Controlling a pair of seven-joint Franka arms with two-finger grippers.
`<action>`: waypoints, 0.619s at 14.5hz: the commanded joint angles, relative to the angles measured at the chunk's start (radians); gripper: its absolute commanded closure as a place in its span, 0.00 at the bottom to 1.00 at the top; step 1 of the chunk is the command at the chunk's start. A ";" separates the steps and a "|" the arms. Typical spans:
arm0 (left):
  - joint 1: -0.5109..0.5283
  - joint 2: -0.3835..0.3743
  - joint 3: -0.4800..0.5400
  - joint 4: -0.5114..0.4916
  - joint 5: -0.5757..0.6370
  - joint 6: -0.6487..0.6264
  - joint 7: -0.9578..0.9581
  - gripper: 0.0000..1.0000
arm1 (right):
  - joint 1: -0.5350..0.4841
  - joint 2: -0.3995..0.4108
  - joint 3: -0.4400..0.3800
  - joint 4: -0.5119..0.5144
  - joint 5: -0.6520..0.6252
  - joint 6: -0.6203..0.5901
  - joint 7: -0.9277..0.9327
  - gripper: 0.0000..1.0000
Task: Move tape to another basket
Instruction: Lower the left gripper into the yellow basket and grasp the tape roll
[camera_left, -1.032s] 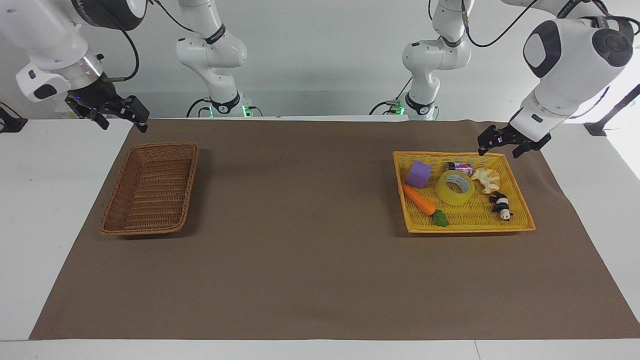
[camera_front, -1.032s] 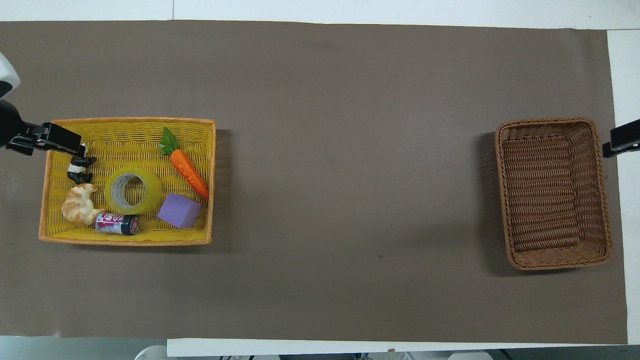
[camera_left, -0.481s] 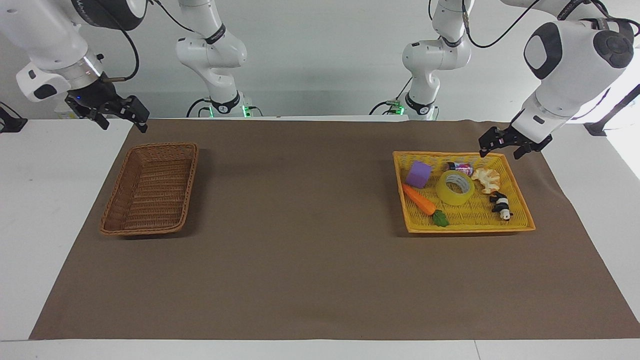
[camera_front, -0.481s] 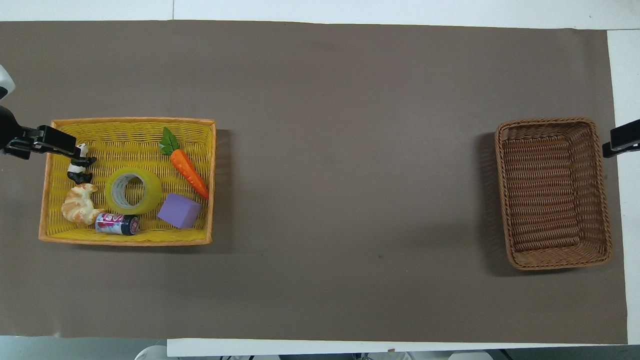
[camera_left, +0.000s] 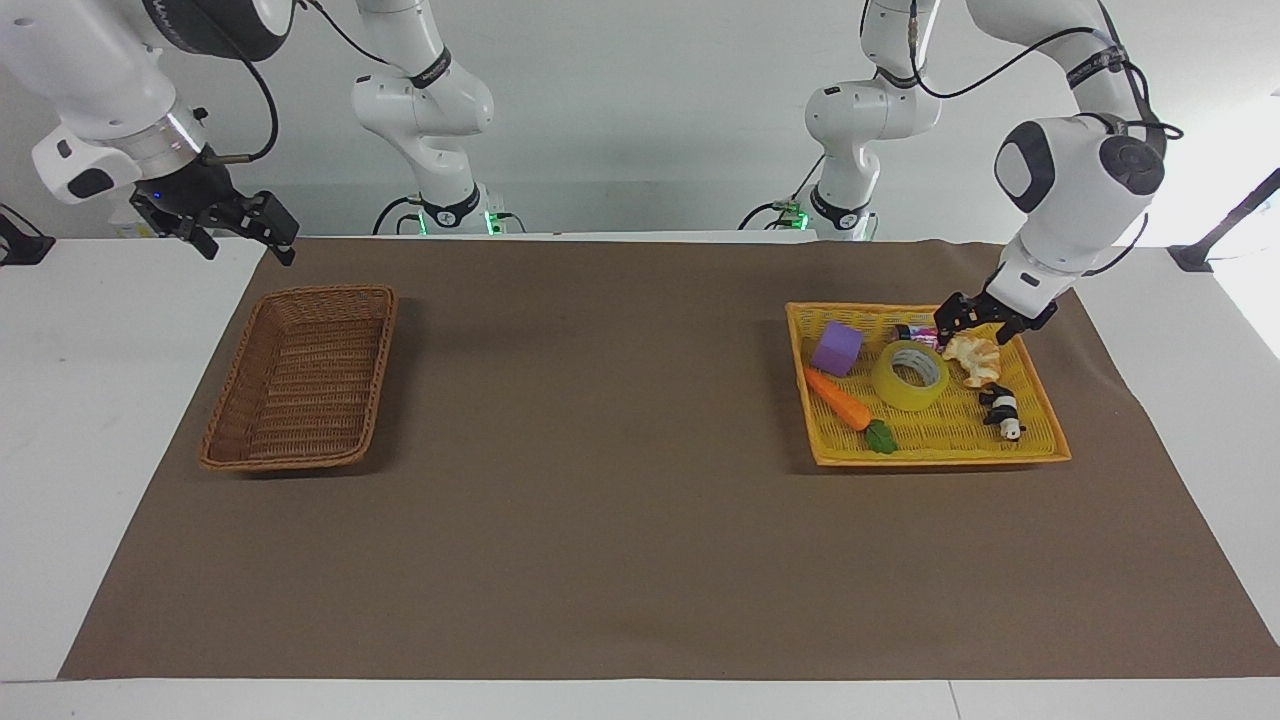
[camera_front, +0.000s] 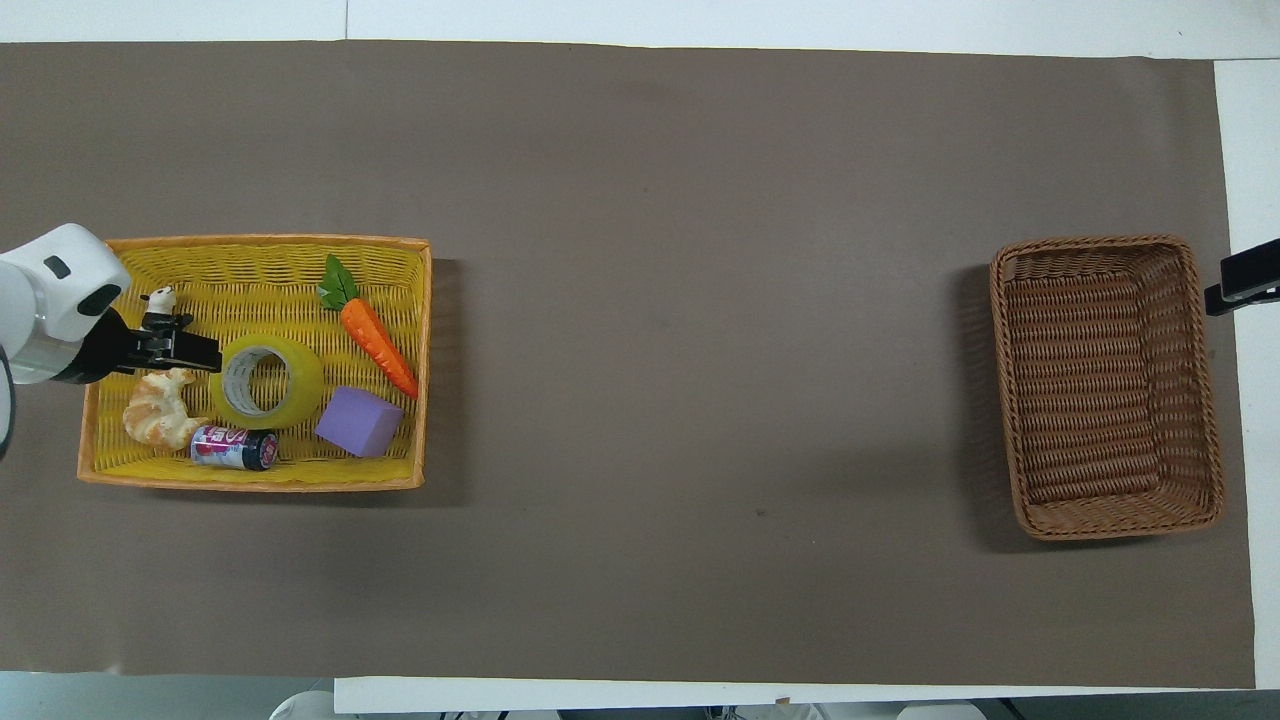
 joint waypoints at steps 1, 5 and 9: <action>0.012 -0.013 -0.003 -0.097 -0.007 0.109 -0.004 0.00 | -0.012 -0.014 0.010 -0.016 0.005 -0.001 -0.009 0.01; 0.014 0.009 -0.003 -0.148 -0.007 0.181 -0.004 0.01 | -0.012 -0.014 0.010 -0.016 0.005 -0.001 -0.009 0.01; 0.012 0.049 -0.003 -0.148 -0.007 0.237 -0.006 0.06 | -0.012 -0.014 0.010 -0.016 0.005 -0.001 -0.009 0.01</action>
